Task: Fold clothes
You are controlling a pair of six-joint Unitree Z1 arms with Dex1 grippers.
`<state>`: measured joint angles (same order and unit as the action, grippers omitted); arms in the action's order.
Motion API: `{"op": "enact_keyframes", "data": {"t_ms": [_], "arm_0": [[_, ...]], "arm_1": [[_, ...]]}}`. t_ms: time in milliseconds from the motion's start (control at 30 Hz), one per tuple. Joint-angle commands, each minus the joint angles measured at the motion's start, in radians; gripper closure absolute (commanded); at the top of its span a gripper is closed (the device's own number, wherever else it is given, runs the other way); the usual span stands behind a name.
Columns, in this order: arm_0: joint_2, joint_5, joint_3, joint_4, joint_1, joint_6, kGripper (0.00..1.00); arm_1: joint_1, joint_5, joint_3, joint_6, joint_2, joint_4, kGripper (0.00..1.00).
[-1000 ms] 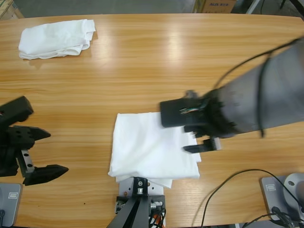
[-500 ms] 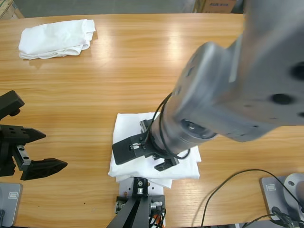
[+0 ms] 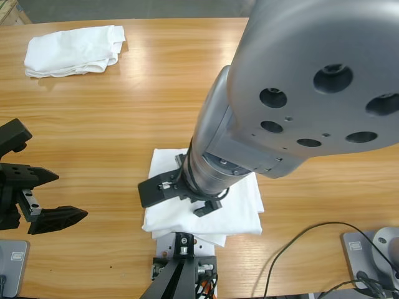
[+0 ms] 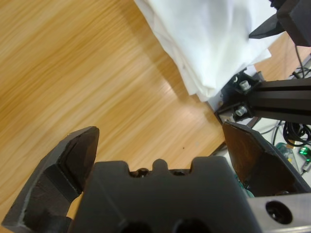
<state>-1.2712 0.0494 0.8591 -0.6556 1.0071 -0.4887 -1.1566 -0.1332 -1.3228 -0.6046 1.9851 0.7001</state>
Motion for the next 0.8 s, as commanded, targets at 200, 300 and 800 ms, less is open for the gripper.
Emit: {"op": "enact_keyframes", "data": {"t_ms": [200,300,800], "arm_0": [[0.015,-0.016,-0.044,-0.010,-0.004,-0.011,0.000],[0.015,-0.016,-0.046,-0.010,-0.004,-0.012,0.000],[0.027,-0.016,-0.045,-0.010,-0.004,-0.011,0.000]], "arm_1": [[-0.009,0.037,0.128,0.086,0.071,-0.163,0.248],[-0.009,0.033,0.165,0.086,0.072,-0.178,0.248],[0.201,0.121,0.223,0.097,0.066,-0.232,0.262]]}}
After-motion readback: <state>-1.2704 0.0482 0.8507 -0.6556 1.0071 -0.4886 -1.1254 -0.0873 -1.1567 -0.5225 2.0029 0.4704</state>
